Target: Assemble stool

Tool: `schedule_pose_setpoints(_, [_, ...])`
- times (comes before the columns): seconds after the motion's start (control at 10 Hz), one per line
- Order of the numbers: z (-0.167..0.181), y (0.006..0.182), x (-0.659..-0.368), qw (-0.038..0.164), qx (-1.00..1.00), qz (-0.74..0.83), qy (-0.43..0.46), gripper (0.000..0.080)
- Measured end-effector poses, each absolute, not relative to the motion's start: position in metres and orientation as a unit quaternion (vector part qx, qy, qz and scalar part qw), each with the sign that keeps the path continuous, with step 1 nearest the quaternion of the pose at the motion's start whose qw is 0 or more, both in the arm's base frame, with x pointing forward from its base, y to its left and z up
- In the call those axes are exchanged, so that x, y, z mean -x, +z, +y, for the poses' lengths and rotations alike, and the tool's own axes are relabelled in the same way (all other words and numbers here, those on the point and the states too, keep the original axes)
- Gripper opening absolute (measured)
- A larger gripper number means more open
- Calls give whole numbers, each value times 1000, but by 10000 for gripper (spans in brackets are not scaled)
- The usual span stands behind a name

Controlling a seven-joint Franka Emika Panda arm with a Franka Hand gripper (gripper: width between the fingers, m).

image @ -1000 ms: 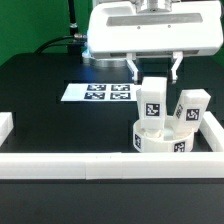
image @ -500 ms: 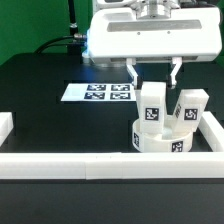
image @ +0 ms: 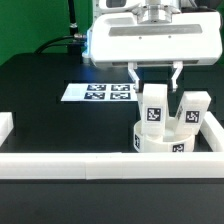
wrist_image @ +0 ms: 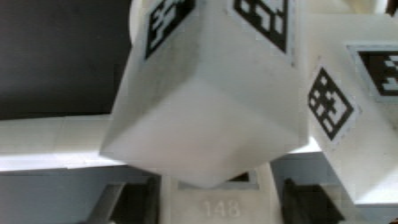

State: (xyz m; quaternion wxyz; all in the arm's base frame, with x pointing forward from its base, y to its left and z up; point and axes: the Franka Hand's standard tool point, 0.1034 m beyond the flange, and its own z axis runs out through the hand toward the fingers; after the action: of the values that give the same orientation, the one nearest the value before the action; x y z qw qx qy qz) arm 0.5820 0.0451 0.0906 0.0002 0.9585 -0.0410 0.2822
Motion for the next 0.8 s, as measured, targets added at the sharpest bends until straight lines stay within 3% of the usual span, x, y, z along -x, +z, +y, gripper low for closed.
schedule_pose_setpoints(0.1, [45, 90, -581, 0, -959, -41, 279, 412])
schedule_pose_setpoints(0.3, [45, 100, -583, -10, -965, -43, 259, 630])
schedule_pose_setpoints(0.7, [40, 135, -594, -30, -972, -43, 231, 648])
schedule_pose_setpoints(0.8, [40, 131, -592, -29, -972, -43, 230, 649])
